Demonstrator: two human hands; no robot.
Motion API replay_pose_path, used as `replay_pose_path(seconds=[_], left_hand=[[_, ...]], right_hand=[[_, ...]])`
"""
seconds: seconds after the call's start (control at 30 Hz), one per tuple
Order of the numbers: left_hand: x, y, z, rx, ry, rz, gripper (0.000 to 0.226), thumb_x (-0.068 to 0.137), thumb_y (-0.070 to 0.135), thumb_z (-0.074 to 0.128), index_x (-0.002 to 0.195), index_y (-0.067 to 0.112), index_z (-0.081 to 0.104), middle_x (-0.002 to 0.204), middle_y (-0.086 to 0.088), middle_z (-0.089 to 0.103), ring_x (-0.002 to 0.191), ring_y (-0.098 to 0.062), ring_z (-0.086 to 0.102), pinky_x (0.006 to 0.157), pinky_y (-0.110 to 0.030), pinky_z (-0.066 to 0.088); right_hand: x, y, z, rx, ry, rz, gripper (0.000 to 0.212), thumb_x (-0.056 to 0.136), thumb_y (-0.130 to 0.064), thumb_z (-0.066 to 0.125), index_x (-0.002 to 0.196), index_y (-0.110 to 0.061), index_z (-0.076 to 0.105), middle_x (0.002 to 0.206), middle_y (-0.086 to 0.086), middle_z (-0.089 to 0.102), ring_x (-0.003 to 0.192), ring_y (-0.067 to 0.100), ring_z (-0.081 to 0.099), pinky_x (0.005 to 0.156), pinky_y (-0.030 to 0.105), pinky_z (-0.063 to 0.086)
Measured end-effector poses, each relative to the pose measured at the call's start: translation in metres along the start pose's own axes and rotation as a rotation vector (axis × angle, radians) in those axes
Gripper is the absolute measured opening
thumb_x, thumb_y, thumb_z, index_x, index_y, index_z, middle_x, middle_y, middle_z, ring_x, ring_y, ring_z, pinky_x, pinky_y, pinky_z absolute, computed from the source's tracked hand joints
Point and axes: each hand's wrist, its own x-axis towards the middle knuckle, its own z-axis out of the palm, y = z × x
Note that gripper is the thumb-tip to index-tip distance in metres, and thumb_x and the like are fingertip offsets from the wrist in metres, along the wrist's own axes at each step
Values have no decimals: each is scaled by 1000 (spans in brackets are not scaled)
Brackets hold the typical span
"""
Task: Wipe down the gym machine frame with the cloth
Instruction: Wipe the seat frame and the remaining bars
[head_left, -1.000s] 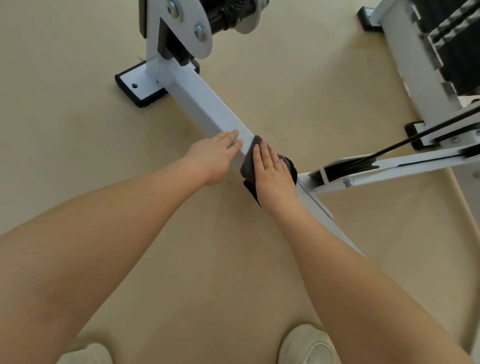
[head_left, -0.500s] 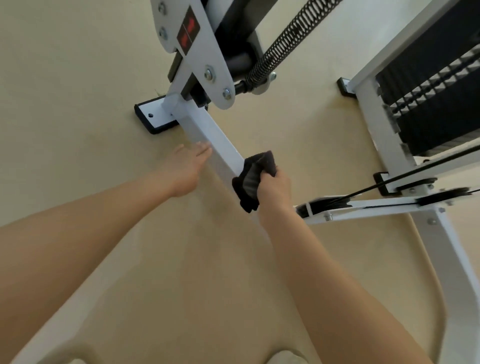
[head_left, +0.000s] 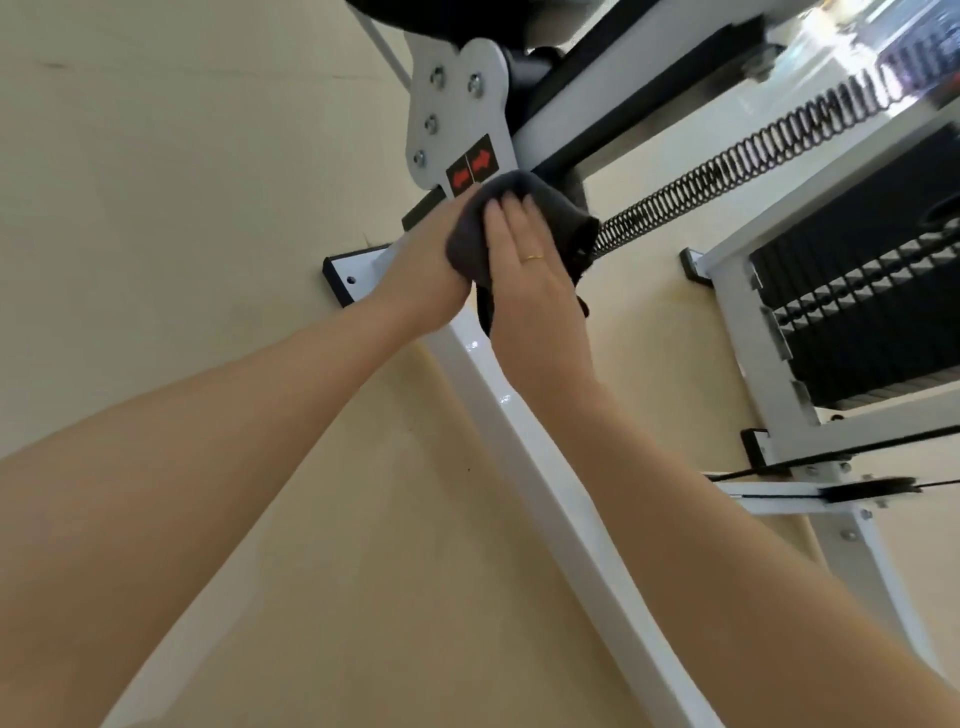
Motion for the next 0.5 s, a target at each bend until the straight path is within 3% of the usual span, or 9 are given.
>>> replay_pose_path(seconds=[0.07, 0.17, 0.27, 0.37, 0.5], left_hand=[[9, -3, -5, -8, -21, 12, 62, 77, 0, 36, 137, 15, 37, 125, 8, 47, 109, 4, 43, 91, 0, 28], [18, -10, -16, 13, -32, -46, 68, 75, -4, 38, 139, 20, 34, 132, 13, 44, 116, 2, 41, 82, 7, 26], [23, -12, -22, -3, -44, -72, 71, 66, 4, 33, 137, 10, 35, 109, 29, 40, 92, 13, 43, 72, 12, 24], [28, -13, -23, 11, -66, -64, 72, 70, 2, 37, 141, 12, 30, 122, 13, 42, 96, 9, 36, 68, 14, 21], [39, -15, -30, 14, -89, -59, 67, 73, 4, 46, 137, 16, 33, 115, 10, 45, 88, 5, 40, 65, 9, 31]], right_hand=[[15, 20, 12, -331, -168, -105, 53, 98, -11, 25, 148, -4, 10, 156, 10, 12, 144, 21, 7, 115, 33, -8], [31, 35, 18, -552, -268, -232, 53, 100, -23, 17, 148, -6, 6, 157, 8, 7, 145, 20, 0, 111, 34, -16], [58, 29, 27, -638, -377, -330, 56, 100, -31, 20, 148, -5, 8, 157, 10, 8, 145, 21, 1, 114, 36, -12], [72, 25, 23, -671, -390, -362, 56, 98, -30, 20, 148, -5, 14, 156, 10, 14, 145, 20, 6, 115, 35, -9], [37, 37, -9, -748, -217, -351, 48, 93, -23, 39, 136, -4, 45, 142, 11, 44, 133, 21, 40, 112, 35, 24]])
